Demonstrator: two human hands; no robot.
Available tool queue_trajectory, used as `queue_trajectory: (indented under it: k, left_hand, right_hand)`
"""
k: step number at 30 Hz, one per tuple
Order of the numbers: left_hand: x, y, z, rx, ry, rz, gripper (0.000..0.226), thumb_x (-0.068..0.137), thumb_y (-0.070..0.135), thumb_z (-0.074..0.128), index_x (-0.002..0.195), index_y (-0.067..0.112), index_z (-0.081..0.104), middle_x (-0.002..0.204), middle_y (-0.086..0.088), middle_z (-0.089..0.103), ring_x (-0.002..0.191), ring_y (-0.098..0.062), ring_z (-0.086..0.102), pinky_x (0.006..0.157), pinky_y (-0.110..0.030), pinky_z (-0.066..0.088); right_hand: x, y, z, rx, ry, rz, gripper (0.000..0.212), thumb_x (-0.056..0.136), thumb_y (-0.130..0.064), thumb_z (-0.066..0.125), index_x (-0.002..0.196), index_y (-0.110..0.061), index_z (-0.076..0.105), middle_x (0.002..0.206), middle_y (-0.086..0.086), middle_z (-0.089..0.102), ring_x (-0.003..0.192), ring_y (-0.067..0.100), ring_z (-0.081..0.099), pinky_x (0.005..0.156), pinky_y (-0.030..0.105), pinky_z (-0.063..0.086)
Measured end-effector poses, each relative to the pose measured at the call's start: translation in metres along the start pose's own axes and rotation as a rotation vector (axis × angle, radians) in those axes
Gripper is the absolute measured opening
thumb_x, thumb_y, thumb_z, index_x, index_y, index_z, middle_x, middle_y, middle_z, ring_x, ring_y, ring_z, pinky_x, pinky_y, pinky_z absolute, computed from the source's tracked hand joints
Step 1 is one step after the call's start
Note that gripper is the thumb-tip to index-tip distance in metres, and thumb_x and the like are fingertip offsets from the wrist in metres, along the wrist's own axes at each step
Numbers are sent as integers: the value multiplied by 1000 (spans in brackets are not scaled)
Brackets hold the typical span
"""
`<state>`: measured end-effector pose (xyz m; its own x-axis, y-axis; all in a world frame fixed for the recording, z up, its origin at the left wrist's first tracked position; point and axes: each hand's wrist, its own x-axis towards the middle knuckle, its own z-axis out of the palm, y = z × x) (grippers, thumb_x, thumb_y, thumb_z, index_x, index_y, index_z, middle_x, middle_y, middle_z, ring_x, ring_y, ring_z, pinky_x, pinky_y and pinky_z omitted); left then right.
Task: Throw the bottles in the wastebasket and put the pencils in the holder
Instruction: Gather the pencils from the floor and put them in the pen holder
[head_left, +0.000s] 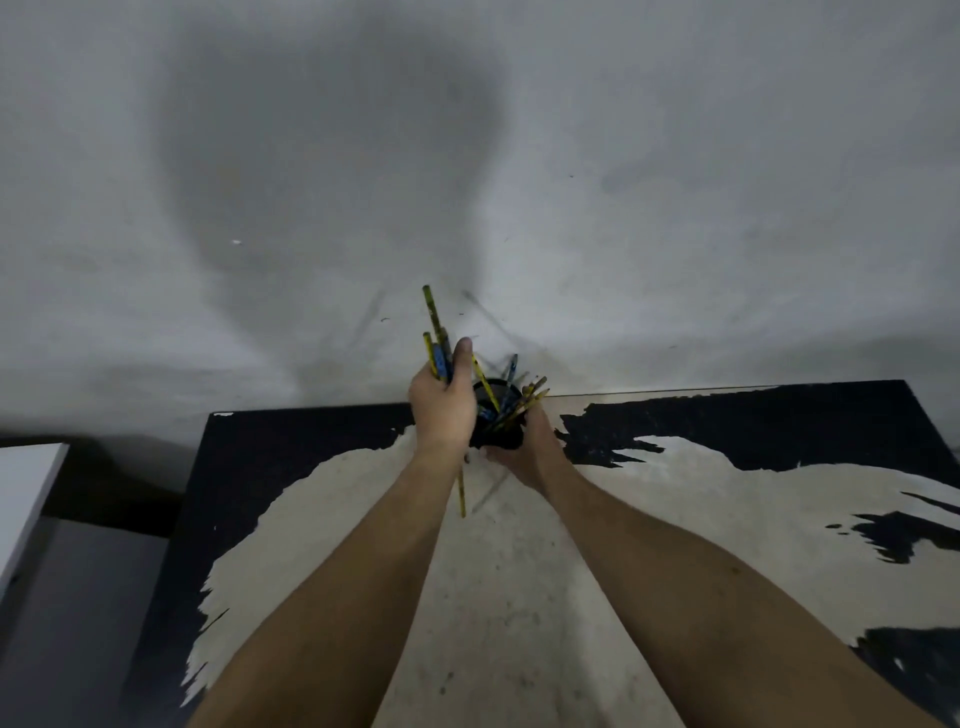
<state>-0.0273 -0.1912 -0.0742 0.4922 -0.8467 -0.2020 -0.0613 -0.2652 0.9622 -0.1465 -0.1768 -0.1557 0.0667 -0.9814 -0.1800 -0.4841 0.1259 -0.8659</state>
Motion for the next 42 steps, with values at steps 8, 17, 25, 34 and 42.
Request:
queue_trajectory:
  k: [8,17,25,34,42]
  left_hand:
    - [12,2,22,25,-36,72,53,92,48,58,55,18,36,50,-1,40,49,-17,43,52,-30,38]
    - [14,-7,19,-21,-39,79,53,91,51,57,59,11,42,54,-9,41,47,-19,42,49,-31,36]
    - [-15,-35,7,-67,33,179,49,92,38,63,54,13,44,42,10,39,41,-5,37,45,-24,32]
    - [-32,-65,8,19,-12,168,45,94,24,63,54,25,42,48,8,41,42,-4,43,44,-14,32]
    - [-18,-29,13,-68,-15,229,49,96,24,58,53,21,35,45,4,34,39,-7,35,43,-25,30]
  right_hand:
    - [16,6,10,-69,-60,-54,46,67,-9,69,100,-41,63,103,0,69,101,26,64,86,46,57]
    - [-8,30,4,-86,-46,212,84,86,-13,62,157,-15,17,150,7,24,143,29,26,118,45,31]
    - [-28,49,12,-180,-97,202,71,83,-11,69,146,-14,37,137,9,37,126,26,48,106,43,46]
    - [-20,62,27,-187,-110,162,68,86,-18,71,146,-10,39,135,11,47,123,25,54,105,39,48]
    - [17,44,22,-41,37,125,91,64,-40,85,141,-24,39,129,-3,50,118,15,53,99,38,50]
